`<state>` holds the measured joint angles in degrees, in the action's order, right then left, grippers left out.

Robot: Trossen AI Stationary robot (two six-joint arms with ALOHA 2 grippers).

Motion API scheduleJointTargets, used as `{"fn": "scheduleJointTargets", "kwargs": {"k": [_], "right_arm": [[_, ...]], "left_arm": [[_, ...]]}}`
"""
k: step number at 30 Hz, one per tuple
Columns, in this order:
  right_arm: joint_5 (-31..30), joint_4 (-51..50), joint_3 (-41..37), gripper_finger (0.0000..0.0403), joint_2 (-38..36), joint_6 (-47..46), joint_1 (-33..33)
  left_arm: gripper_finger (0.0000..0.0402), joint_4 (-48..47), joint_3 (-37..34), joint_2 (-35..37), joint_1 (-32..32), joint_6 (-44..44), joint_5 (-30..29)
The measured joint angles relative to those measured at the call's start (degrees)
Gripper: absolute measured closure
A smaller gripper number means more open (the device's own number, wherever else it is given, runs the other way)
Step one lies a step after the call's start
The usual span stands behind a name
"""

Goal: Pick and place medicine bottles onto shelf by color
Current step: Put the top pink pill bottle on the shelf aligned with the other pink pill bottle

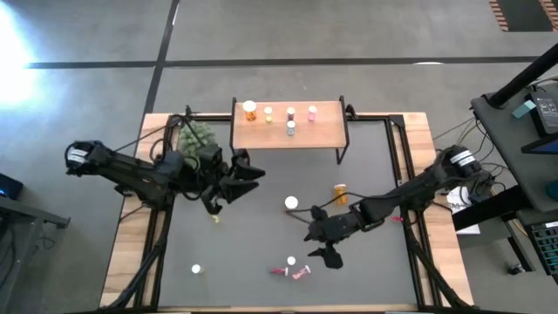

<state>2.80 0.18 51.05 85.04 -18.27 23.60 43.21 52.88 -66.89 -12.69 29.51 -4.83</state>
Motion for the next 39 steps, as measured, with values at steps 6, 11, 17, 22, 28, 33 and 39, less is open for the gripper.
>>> {"fn": "scheduleJointTargets", "kwargs": {"k": [6,11,17,22,28,33,39], "right_arm": [[0.07,1.12,4.55,0.0174,6.91,8.69,0.78],[0.14,0.95,9.34,0.0175,12.51,13.51,1.21],[0.65,-0.17,13.27,0.0175,15.77,16.25,1.33],[0.64,-0.09,13.20,0.0175,16.17,16.65,1.31],[0.62,2.23,10.62,0.0176,16.12,15.27,1.39],[0.64,4.37,10.62,0.0190,16.23,15.09,1.42],[0.62,4.42,10.55,0.0218,16.30,15.24,1.42]], "left_arm": [[0.0233,1.42,0.00,-0.68,-2.14,0.09,-1.59],[0.0233,1.46,0.01,-0.45,-3.19,0.07,-3.10],[0.0233,1.39,0.02,-0.01,-3.77,0.08,-3.50],[0.0233,1.40,0.02,0.17,-4.22,0.09,-3.62],[0.0233,1.37,0.02,0.17,-4.32,0.09,-4.00],[0.0233,1.37,0.02,0.17,-4.32,0.07,-4.88],[0.0233,1.36,0.02,0.17,-4.32,0.07,-5.24]]}}
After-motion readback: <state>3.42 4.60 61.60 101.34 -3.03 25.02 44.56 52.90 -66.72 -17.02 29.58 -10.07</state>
